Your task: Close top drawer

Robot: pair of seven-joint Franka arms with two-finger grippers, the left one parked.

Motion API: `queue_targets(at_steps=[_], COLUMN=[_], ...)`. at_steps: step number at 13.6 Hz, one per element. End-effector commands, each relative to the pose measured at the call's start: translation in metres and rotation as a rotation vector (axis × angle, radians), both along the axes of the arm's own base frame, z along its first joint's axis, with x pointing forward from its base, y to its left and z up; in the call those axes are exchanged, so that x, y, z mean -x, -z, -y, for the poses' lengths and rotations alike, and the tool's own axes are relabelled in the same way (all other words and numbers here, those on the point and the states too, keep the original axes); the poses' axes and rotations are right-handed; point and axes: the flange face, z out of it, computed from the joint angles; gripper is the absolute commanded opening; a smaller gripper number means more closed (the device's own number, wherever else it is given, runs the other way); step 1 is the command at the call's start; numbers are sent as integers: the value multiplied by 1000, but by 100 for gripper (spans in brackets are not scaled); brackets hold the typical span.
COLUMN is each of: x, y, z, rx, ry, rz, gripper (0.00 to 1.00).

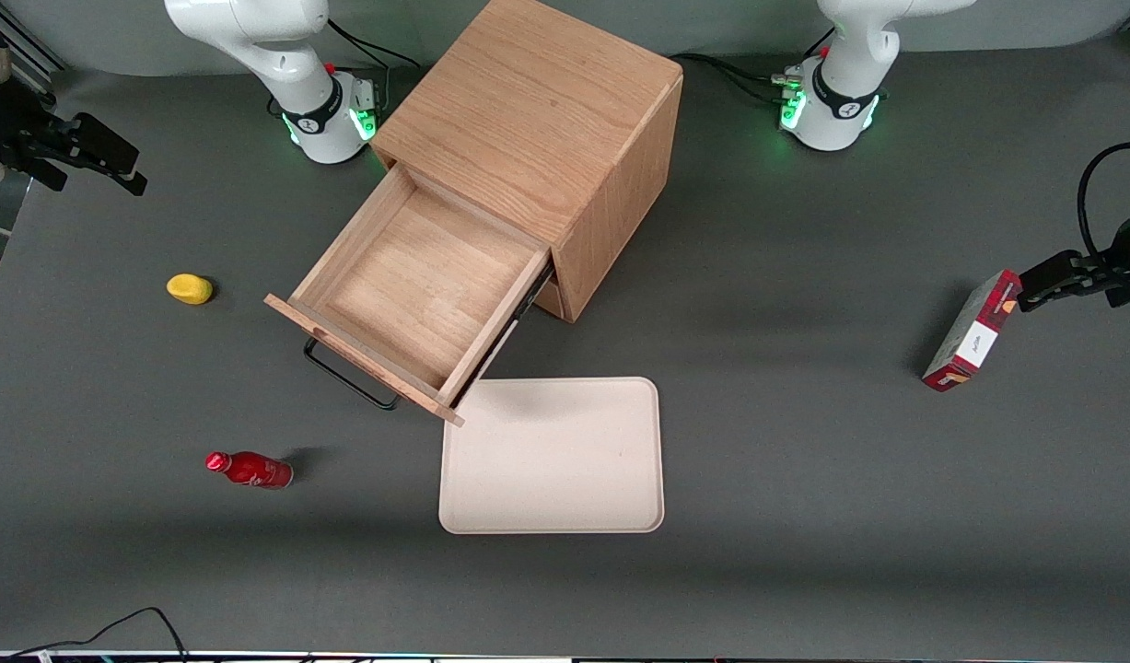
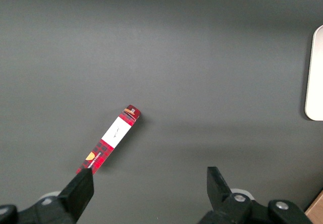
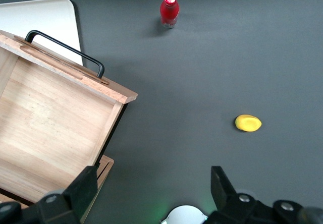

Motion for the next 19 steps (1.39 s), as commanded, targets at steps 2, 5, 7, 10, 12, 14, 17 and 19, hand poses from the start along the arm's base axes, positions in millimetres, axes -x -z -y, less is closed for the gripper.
queue_targets(at_steps=[2,5,7,10,12,14,17,19], x=[-2,-11,-11,-8,-6,-6,-8,-9], y=[-10,-6,-4,-7,-4,-5,-5,-6], z=[1,1,-1,-1,0,6,3,5], rx=[0,-2,-1,0,0,9,9,-2], ry=[-21,-24,-25,-25,-25,-19,-4,2], rz=[12,4,1,-5,-25,-20,-23,-21], gripper=[100,100,100,100,100,100,100,100])
